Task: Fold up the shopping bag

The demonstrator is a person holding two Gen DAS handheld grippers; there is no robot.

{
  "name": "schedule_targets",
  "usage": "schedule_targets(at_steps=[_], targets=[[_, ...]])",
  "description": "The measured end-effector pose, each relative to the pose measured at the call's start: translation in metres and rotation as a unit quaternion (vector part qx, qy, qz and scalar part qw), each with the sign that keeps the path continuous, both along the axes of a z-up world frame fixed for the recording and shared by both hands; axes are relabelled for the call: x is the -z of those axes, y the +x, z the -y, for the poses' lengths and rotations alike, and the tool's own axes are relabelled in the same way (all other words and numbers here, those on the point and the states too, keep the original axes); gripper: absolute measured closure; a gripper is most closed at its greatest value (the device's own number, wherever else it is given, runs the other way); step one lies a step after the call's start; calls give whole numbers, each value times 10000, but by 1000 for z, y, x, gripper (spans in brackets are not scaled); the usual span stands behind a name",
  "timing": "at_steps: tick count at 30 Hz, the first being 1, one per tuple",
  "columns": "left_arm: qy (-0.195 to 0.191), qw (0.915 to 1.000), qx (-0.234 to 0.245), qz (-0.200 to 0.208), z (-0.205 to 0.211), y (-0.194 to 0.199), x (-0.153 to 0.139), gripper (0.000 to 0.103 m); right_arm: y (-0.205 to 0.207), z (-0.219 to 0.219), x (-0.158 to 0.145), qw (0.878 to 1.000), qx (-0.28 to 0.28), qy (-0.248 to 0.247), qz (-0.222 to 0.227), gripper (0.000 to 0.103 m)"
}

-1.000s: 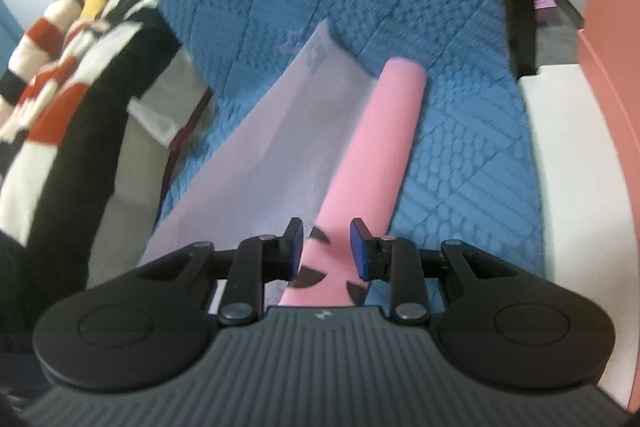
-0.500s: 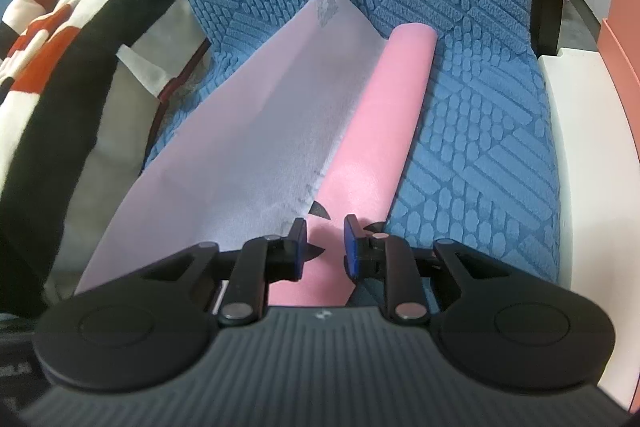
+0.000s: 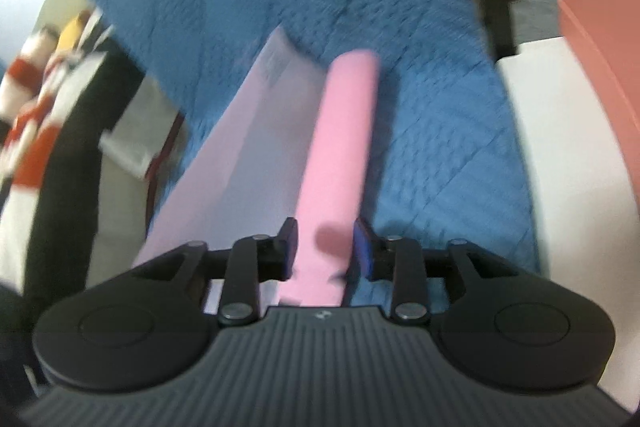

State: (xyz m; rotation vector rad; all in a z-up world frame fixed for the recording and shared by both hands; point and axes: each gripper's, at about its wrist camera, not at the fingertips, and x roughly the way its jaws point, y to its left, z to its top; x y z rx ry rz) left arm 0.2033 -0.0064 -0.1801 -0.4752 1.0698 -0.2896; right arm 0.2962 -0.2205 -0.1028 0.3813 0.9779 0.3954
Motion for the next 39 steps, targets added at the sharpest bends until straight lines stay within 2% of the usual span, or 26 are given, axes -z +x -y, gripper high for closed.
schedule_targets(at_steps=[3,6,19,28,31,33,39], targets=[[-104,9999,-67,-30,-5,1,2,97,12,12,3,9991,316,277,-29,60],[-151,9999,-48,-38,-7,2,3,97,23,14,9,9986,417,334,-32,59],[-254,9996,-83,-98,-10,1,2,97,52,1,23,9987,336,379,-111,60],[-240,9996,-109,-69,-8,2,5,97,40,3,28,9939,131,998,-455,60],[-203,9997,-101,-42,-8,0,6,97,28,0,23,9963,-5,776,-375,70],[-170,9998,-98,-18,-7,-1,6,97,22,-2,21,9962,-162,771,-379,80],[-141,9998,-147,26,-5,-4,5,97,2,0,18,9941,-462,847,-500,83]])
